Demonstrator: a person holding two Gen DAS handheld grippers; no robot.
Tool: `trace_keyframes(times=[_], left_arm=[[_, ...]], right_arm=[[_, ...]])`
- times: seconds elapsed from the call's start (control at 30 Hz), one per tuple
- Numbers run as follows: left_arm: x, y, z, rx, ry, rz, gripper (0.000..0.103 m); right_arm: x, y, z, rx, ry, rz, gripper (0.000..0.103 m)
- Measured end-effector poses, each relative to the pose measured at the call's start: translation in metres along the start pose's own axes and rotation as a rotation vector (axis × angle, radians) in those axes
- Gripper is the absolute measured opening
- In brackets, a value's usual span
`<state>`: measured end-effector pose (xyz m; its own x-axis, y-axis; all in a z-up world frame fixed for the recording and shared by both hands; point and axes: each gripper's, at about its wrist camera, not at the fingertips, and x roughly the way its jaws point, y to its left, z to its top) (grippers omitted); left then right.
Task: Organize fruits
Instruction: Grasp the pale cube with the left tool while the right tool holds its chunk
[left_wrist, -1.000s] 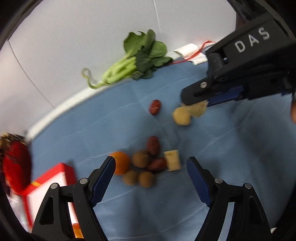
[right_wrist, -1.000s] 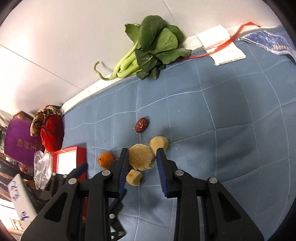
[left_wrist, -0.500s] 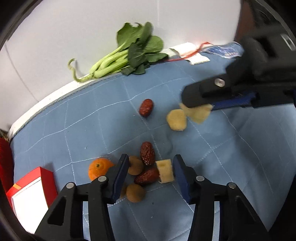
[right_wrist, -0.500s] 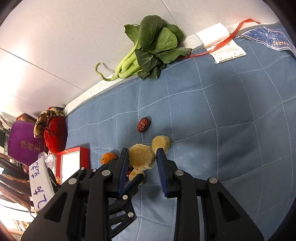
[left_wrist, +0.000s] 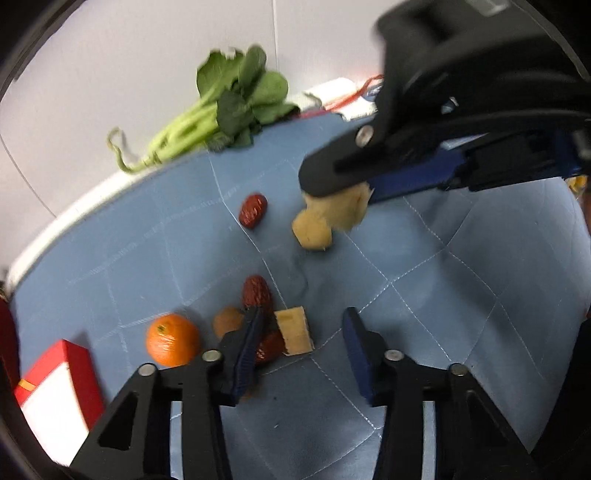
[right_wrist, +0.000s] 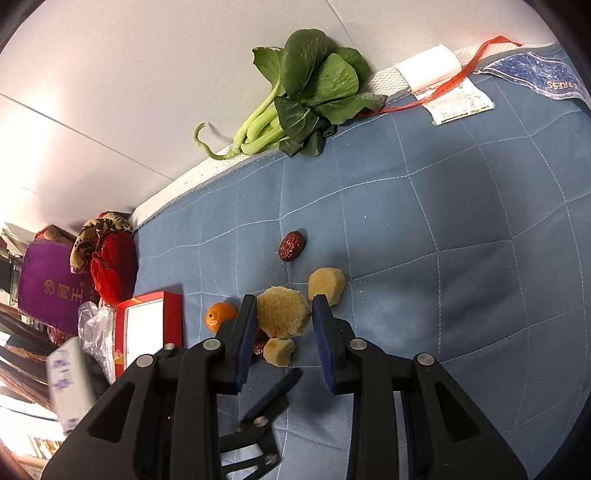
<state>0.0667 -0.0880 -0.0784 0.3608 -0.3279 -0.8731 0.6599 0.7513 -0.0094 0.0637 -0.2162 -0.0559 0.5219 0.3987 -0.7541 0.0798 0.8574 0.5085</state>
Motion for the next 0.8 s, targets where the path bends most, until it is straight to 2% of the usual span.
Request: trace_keyframes(times=[0.13,0.27,0.33,0.4,0.47,0.53,0.63,0.73,0.8], left_arm=[[0.001,0.002,0.001,-0.024,-0.020,-0.070,0.037],[0.003,-0.003,-0.003,-0.004,-0.028,-0.070,0.031],[-0.001,-0.007,-0.002,0.001,-0.033,-0.093,0.027],[-0.004,-0.011,-0.004,0.019,-0.035,-0.114,0.028],[-0.001,-0.017,-0.006,0.072,-0.028,-0.039,0.028],[0.003,-0.012,-0.009,0.070,-0.011,0.009,0.028],[0.009,-0.005,-0.010,0.039,0.018,0.019,0.028],[0.012,-0.010,-0.011,0.062,0.024,0.037,0.028],[0.012,-0.009,-0.008,0.039,0.020,0.017,0.026]], right_arm=[[-0.001,0.000,0.000,0.002,-0.004,-0.004,0.028],[-0.002,0.000,0.000,0.008,-0.008,-0.002,0.028],[-0.003,-0.002,0.000,0.013,-0.011,-0.001,0.028],[-0.004,-0.003,0.001,0.019,-0.014,-0.003,0.028],[-0.004,-0.004,0.002,0.024,-0.015,-0.002,0.028],[-0.004,-0.005,0.002,0.027,-0.016,-0.002,0.028],[-0.005,-0.005,0.002,0.028,-0.017,0.000,0.028],[-0.005,-0.005,0.002,0.034,-0.020,0.002,0.028],[-0.006,-0.005,0.003,0.034,-0.023,0.000,0.028]])
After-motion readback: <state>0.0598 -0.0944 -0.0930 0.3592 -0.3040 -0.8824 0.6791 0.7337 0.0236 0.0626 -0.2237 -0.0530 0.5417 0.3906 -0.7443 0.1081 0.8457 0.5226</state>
